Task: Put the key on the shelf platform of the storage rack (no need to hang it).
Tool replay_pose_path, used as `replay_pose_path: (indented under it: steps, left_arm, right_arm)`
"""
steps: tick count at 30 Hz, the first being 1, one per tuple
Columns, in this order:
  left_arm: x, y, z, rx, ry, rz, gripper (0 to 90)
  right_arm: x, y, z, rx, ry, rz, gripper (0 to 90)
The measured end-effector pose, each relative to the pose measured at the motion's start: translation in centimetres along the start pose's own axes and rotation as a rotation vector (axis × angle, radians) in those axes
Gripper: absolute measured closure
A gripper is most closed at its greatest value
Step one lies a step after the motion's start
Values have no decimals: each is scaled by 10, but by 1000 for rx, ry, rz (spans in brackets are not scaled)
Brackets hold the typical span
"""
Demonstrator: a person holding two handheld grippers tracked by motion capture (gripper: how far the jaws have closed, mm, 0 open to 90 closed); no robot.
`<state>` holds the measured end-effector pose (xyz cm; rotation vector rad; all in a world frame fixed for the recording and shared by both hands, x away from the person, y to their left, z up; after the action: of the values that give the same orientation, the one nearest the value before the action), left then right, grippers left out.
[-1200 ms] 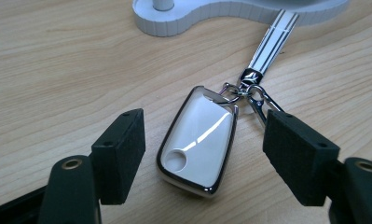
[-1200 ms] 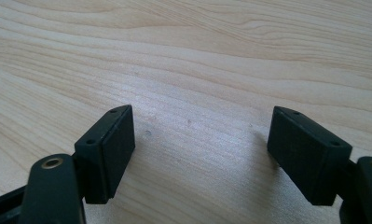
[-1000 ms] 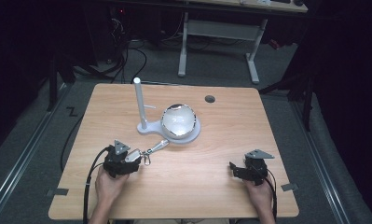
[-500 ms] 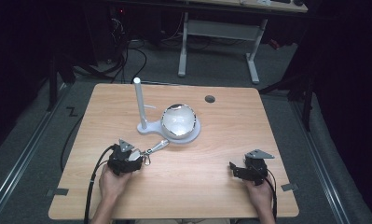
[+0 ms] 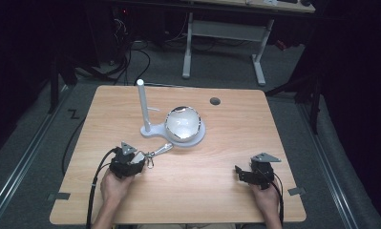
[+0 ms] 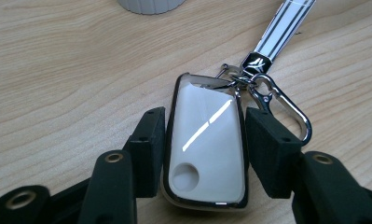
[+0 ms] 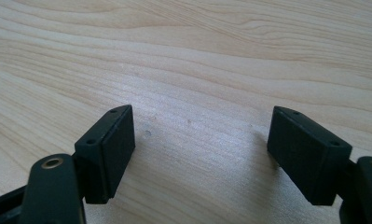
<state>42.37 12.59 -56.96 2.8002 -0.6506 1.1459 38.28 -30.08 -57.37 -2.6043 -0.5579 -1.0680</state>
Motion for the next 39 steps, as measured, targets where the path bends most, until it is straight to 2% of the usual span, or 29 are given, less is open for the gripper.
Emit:
replay_pose_path:
  steps: [9, 15, 27, 34, 39]
  left_arm:
    - [1, -1, -1, -9, 3, -21, 511]
    - [4, -4, -7, -23, 26, -51, 512]
    - [7, -7, -25, -26, 59, -55, 513]
    - [19, -4, -40, -38, 87, -28, 513]
    - [27, -4, -50, -59, 115, -40, 514]
  right_arm:
    - [0, 0, 0, 0, 0, 2, 236]
    - [0, 0, 0, 0, 0, 3, 236]
    - [0, 0, 0, 0, 0, 2, 236]
    - [0, 0, 0, 0, 0, 1, 236]
    - [0, 0, 0, -1, 0, 1, 236]
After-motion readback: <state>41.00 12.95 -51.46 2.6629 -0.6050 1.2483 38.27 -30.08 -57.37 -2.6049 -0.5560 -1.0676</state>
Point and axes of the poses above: each handheld gripper's, and its own axes: z roughly forward along the jaws, x roughly out of its top, y roughly to its right, the point moved 6 cm from there along z, roughly forward along the jaws, and after that the axes turned 10 degrees about x, right-handed, at the moved point
